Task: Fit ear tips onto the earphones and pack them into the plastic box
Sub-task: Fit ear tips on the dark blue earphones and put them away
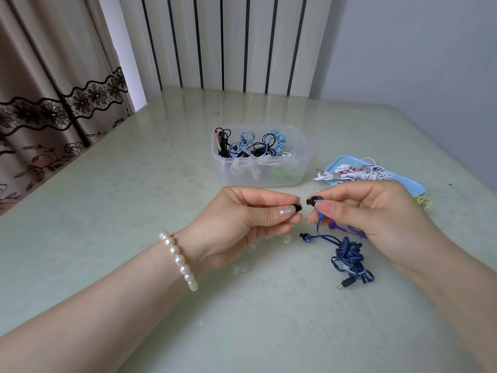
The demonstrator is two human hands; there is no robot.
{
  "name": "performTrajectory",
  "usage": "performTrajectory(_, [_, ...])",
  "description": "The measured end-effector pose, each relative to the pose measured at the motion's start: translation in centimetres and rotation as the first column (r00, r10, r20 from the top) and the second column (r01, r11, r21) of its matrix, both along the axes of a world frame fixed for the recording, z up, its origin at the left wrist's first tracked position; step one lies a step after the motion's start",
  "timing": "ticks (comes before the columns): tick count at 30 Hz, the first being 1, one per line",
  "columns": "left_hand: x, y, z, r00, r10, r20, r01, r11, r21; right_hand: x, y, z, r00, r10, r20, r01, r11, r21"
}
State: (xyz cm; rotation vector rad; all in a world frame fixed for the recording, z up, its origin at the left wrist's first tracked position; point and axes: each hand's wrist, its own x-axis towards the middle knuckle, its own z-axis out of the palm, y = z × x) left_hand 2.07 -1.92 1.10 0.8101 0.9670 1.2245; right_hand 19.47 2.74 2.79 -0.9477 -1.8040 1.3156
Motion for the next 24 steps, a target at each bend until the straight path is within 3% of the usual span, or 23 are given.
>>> performTrajectory(15, [0.7,-0.1,-0.4,0.996,0.08,0.033,-0.076,0.993,-0.092,-0.5,-0.6,-0.5,0.998,0.043,-0.035,-0.038,0.992,0.123])
performTrajectory(24, [0.7,0.0,-0.5,0.996,0.087,0.032,-0.083,0.991,-0.102,-0.5,-0.3,-1.1,0.996,-0.064,0.063,0.049,0.974,0.221])
